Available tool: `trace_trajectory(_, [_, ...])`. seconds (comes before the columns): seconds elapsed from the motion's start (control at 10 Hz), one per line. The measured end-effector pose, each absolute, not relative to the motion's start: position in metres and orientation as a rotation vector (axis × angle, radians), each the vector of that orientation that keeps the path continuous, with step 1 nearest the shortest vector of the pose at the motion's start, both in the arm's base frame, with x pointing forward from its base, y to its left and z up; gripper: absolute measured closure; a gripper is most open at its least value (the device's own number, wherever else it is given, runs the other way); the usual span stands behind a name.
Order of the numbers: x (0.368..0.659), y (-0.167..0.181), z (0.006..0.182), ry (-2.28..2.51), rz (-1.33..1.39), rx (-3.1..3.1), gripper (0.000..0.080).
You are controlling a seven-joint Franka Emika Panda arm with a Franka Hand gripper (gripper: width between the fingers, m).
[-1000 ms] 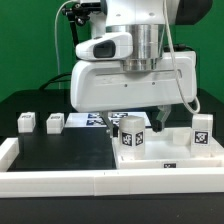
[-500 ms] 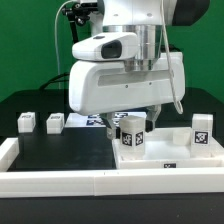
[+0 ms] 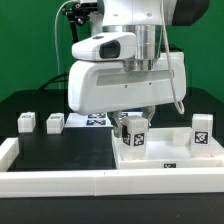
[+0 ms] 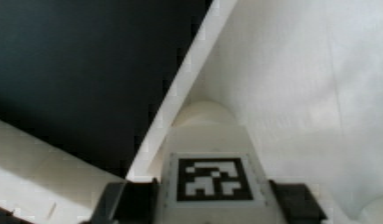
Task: Assemble square table
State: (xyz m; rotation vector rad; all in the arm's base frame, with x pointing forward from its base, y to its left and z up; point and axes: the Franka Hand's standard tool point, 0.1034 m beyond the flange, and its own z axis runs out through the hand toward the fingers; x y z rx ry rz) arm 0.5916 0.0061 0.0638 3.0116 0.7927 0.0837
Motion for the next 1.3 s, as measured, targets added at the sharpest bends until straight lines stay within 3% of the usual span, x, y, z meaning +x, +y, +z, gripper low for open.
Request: trace_trajectory(1.3, [0.5932,0.0121,0.0628,-1.031,0.119,3.011,0.0509])
